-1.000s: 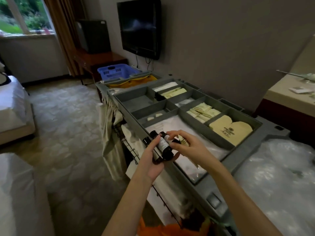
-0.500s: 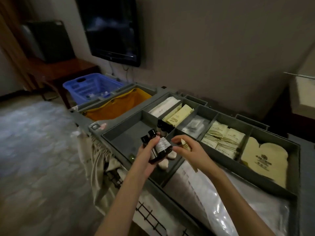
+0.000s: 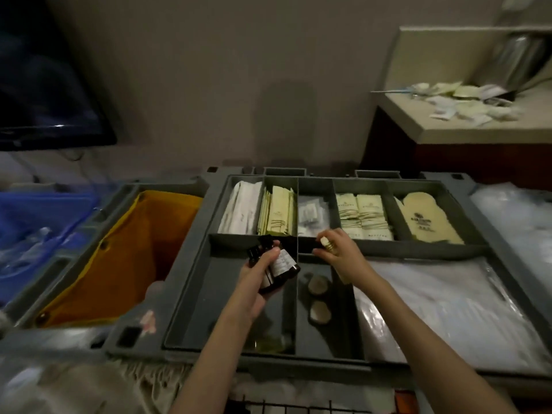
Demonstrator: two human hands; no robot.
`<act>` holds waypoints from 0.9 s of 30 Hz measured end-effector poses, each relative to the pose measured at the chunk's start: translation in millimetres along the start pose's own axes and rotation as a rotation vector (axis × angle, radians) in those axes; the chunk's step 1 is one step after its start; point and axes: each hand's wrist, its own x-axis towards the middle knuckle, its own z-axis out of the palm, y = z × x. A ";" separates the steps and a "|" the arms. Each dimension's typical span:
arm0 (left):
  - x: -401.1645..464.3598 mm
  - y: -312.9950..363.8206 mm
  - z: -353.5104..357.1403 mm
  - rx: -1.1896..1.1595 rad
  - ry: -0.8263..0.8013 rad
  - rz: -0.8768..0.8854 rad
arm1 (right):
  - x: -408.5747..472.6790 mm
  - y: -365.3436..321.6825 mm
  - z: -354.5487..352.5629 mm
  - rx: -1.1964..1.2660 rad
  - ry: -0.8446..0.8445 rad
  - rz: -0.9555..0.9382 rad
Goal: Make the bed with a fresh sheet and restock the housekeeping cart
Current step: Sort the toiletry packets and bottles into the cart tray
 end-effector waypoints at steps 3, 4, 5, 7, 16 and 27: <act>9.4 6.7 -6.0 0.037 -0.061 -0.047 | 4.7 -2.2 1.7 -0.066 0.011 0.067; 11.9 8.4 -7.0 0.048 -0.086 -0.059 | 5.6 -1.9 1.9 -0.082 0.003 0.073; 15.0 9.7 -8.4 0.056 -0.107 -0.064 | 6.5 -1.6 2.4 -0.093 -0.005 0.073; 21.8 11.5 -10.2 0.063 -0.130 -0.076 | 7.6 -1.2 2.2 -0.106 -0.004 0.075; 46.5 13.2 23.4 0.010 -0.197 -0.109 | 23.9 10.5 -31.5 0.044 0.085 0.252; 100.5 -2.3 103.7 0.097 -0.172 -0.080 | 74.9 83.9 -124.9 0.047 0.051 0.212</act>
